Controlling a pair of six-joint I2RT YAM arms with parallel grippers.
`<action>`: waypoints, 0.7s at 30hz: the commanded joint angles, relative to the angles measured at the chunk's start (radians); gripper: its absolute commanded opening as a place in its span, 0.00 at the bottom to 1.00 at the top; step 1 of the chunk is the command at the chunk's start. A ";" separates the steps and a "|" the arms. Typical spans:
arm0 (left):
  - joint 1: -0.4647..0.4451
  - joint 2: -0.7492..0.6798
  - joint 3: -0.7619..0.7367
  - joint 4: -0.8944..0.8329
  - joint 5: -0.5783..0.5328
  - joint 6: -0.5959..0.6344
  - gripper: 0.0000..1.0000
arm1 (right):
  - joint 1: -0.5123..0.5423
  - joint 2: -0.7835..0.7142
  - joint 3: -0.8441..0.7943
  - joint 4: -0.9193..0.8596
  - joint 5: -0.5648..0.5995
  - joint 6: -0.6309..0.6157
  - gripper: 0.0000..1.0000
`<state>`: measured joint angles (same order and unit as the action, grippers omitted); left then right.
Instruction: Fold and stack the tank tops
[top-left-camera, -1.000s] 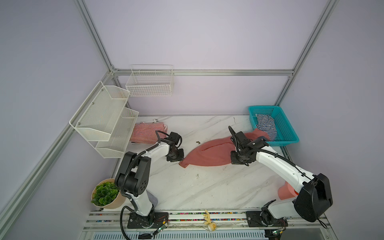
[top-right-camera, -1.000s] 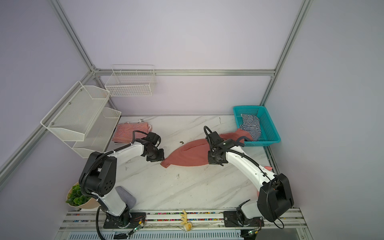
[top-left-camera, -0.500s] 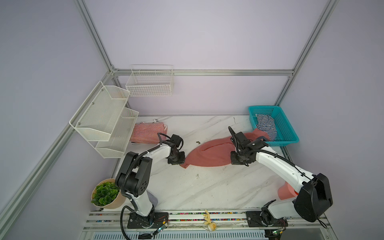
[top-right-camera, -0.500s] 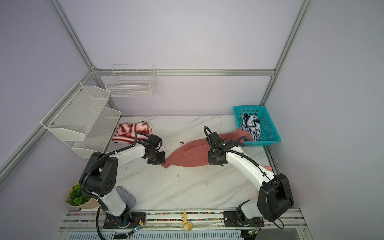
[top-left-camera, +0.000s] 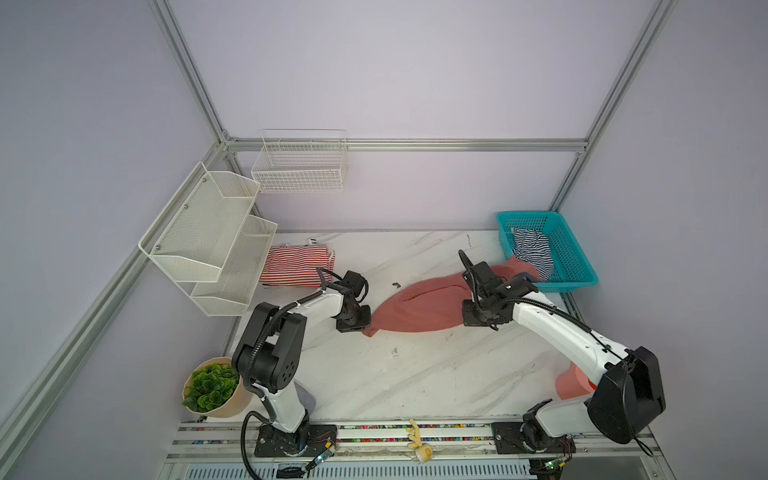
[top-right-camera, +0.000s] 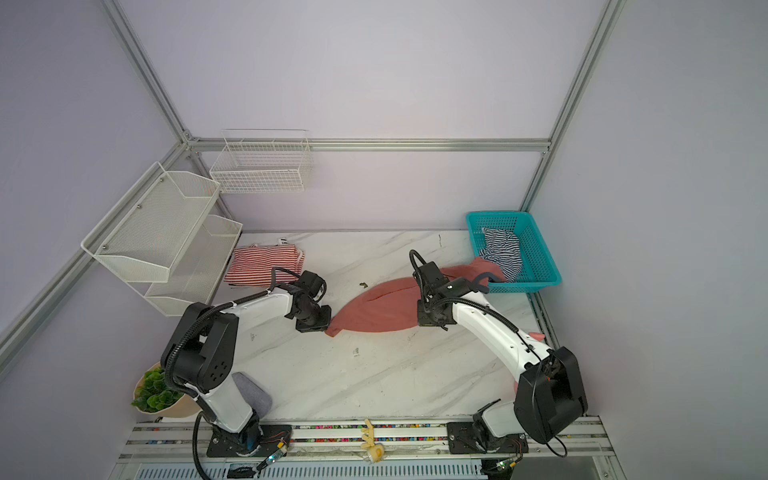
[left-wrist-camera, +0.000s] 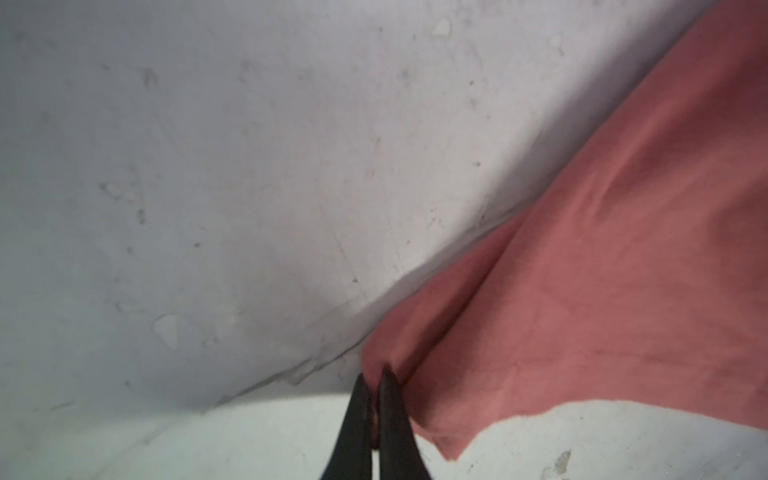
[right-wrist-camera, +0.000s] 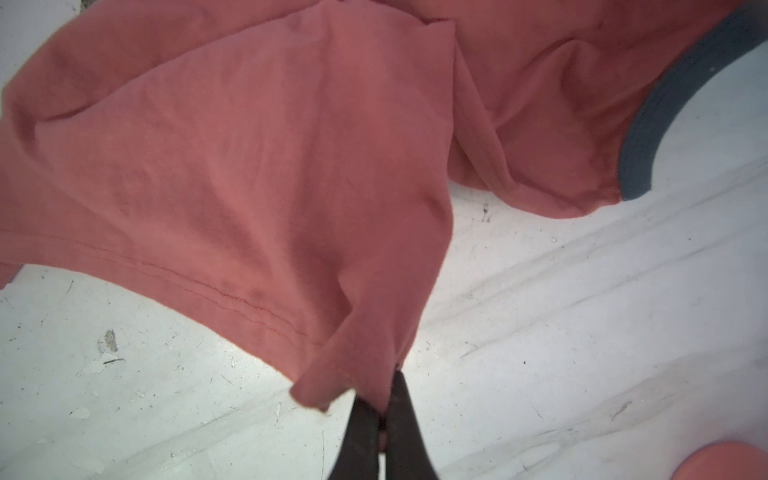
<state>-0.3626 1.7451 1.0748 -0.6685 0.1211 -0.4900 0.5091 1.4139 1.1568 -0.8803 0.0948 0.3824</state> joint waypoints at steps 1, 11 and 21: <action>0.004 -0.098 0.190 -0.048 -0.057 0.012 0.00 | -0.034 -0.035 0.103 -0.008 0.059 -0.036 0.00; 0.052 -0.225 0.700 -0.012 -0.214 0.098 0.00 | -0.144 0.078 0.627 0.066 0.057 -0.184 0.00; 0.068 -0.181 1.236 -0.072 -0.237 0.182 0.00 | -0.146 0.411 1.464 0.020 -0.089 -0.298 0.00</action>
<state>-0.3019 1.5871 2.2154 -0.7330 -0.1001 -0.3519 0.3649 1.8126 2.5137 -0.8360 0.0570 0.1394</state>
